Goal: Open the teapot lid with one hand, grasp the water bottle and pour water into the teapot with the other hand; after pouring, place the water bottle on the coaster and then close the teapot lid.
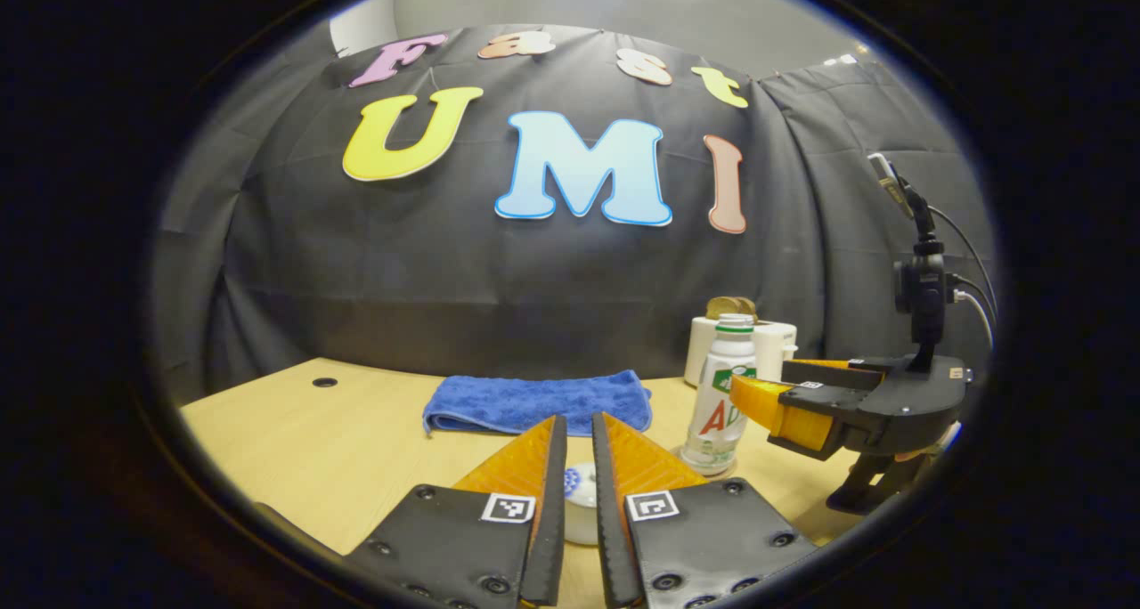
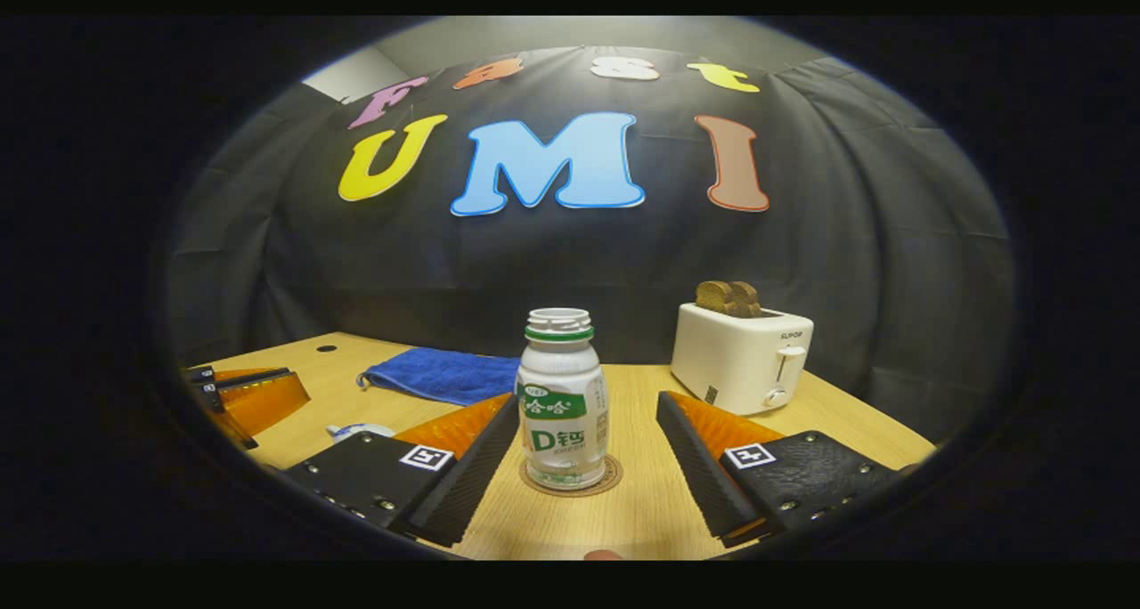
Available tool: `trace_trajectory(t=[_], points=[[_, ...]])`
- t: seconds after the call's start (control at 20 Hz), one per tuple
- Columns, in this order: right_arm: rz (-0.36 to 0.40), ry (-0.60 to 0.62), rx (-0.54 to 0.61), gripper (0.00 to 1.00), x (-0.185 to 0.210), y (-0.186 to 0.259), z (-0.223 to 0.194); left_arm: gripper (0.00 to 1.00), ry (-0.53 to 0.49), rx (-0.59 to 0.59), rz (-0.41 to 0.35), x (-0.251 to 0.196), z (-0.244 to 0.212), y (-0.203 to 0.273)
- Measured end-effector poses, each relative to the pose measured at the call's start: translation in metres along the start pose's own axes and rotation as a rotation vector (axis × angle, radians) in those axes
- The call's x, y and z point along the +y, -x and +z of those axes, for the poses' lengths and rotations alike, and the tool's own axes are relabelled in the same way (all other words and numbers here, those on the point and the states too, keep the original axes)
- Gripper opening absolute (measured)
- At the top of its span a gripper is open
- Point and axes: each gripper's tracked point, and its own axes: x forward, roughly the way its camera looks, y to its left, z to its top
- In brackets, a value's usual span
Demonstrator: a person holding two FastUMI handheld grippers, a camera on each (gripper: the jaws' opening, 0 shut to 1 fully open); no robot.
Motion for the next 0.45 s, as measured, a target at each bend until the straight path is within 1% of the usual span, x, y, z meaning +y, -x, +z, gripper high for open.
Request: trace_trajectory(t=[0.25,0.3,0.45], points=[[0.024,-0.037,-0.012,0.95,0.004,0.036,-0.006,0.31,-0.013,0.024,-0.008,-0.021,-0.014,0.025],[0.025,-0.044,-0.009,0.95,0.005,0.042,-0.010,0.23,-0.008,0.030,-0.012,-0.026,-0.017,0.030],[0.033,-0.065,-0.004,0.95,0.010,0.060,-0.021,0.23,-0.002,0.046,-0.011,-0.035,-0.028,0.043]])
